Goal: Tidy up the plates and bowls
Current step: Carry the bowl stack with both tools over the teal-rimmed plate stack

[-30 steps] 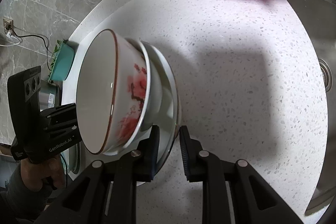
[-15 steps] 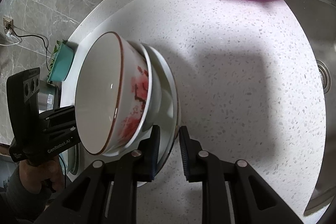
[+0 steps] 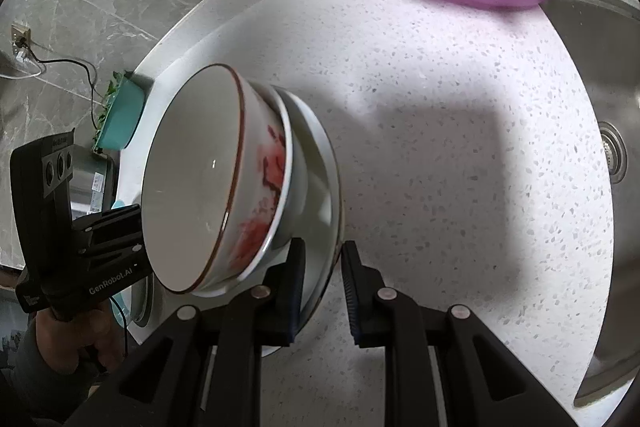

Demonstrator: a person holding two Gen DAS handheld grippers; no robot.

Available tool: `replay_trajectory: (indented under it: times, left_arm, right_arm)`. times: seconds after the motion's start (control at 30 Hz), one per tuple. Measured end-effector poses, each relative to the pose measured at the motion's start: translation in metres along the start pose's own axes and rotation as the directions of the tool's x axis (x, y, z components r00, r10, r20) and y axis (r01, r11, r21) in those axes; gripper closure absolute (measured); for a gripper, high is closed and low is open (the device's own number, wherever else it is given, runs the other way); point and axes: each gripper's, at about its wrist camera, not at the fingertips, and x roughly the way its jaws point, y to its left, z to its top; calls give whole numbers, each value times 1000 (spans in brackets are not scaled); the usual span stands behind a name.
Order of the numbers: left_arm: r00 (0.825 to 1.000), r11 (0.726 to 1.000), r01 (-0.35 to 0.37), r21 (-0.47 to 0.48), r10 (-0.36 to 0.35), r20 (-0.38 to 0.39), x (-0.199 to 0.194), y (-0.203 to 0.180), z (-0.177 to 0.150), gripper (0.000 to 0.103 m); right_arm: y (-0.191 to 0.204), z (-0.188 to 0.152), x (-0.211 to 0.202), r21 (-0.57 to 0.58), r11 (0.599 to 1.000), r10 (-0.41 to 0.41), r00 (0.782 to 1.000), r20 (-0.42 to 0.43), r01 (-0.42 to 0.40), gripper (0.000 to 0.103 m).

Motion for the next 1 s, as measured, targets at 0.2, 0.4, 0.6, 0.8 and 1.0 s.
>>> replay_trajectory:
  times: [0.2, 0.4, 0.6, 0.8, 1.0]
  left_arm:
    - [999, 999, -27, -31, 28, 41, -25, -4, -8, 92]
    - [994, 995, -59, -80, 66, 84, -51, -10, -22, 92]
    - [988, 985, -94, -145, 111, 112, -80, -8, -45, 92]
    - [981, 974, -114, -195, 141, 130, -106, 1, -66, 92]
    - [976, 967, -120, -224, 156, 153, -136, 23, -85, 92]
  right_arm:
    - [11, 2, -12, -54, 998, 15, 1000, 4, -15, 82]
    - [27, 5, -24, -128, 991, 37, 999, -3, -37, 82]
    - [41, 5, -31, -200, 978, 63, 998, -24, -66, 82]
    - [61, 5, -29, -252, 964, 80, 996, -44, -89, 82]
    - [90, 4, -31, -292, 951, 90, 994, -53, -102, 82]
